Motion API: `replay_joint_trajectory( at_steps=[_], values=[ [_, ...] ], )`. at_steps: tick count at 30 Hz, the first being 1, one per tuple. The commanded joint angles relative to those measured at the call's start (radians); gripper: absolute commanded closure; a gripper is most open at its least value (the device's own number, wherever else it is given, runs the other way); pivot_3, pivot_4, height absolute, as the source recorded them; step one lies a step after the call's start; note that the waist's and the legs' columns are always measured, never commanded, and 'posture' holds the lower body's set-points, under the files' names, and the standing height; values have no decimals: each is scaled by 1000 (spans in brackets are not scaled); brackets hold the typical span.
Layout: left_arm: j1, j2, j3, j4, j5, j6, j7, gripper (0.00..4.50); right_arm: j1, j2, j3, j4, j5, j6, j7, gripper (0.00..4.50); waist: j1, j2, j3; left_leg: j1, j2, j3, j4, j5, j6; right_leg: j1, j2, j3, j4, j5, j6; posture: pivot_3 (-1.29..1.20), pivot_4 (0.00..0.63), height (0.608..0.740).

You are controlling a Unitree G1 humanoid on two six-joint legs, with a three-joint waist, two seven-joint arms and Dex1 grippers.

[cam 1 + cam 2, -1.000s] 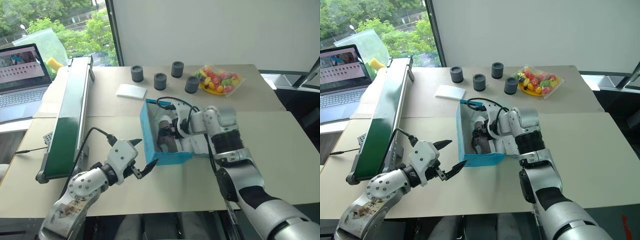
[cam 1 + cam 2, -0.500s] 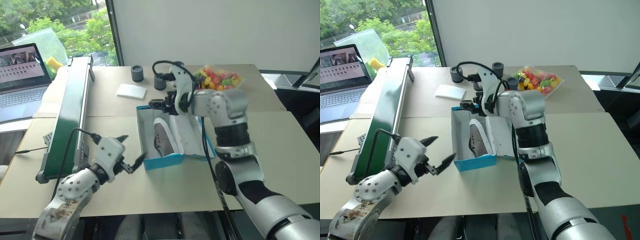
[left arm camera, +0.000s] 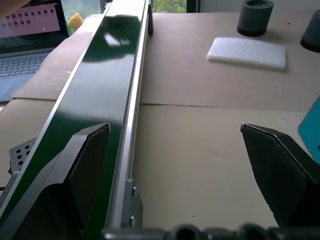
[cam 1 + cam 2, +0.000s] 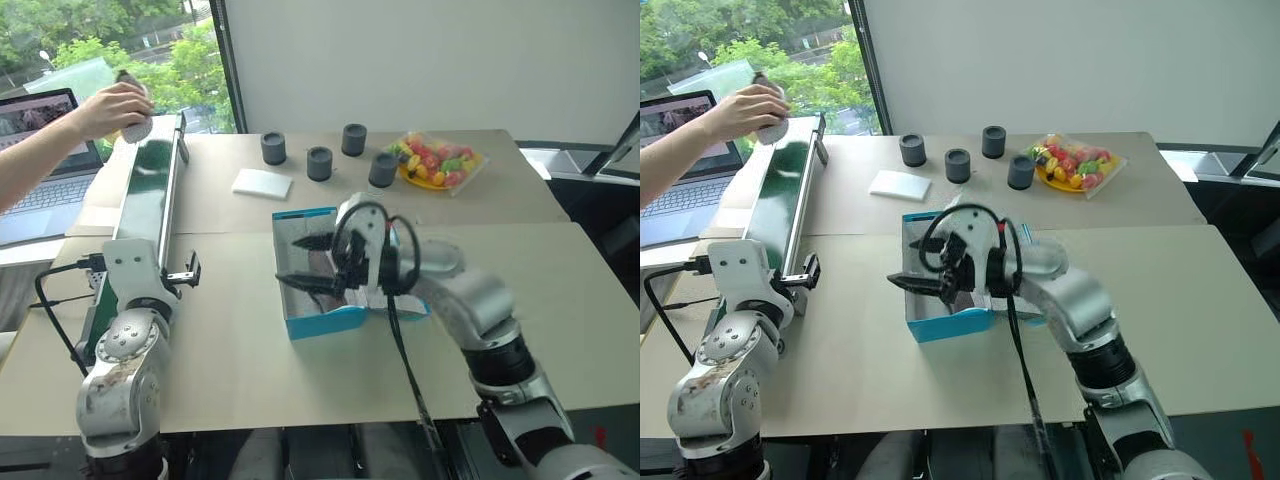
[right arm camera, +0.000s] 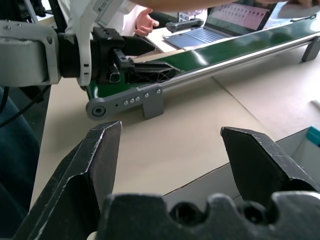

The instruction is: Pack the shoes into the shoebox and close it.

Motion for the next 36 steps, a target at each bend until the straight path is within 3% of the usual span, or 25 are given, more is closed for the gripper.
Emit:
replay_joint_trajectory(
  at_steps=[1,3,6,9,36],
  values=[
    [-13,37,24,7,8,11,-18,0,-1,16,17,13,-62,-88,-29,685,3,0,0,0,0,0,0,0,0,0,0,0,0,0,0,0,150,740],
    [-15,48,29,15,5,11,-26,0,5,27,17,34,-76,-95,-41,685,5,0,0,0,0,-1,0,0,0,0,0,0,0,0,0,0,150,740],
    [-16,61,33,27,7,8,-36,0,17,49,3,68,-85,-108,-67,11,6,0,0,0,0,-2,0,0,-1,0,-1,0,0,0,0,0,150,740],
    [-14,62,35,29,6,5,-37,0,36,87,-40,67,-37,-97,-70,11,6,0,0,0,1,-2,0,-1,-1,0,-1,0,0,0,0,0,150,740],
    [17,46,46,83,26,-29,-30,0,30,86,-17,94,-133,-59,-117,11,6,0,0,0,1,-3,0,-1,-1,0,-1,0,0,0,0,0,150,740]
  ],
)
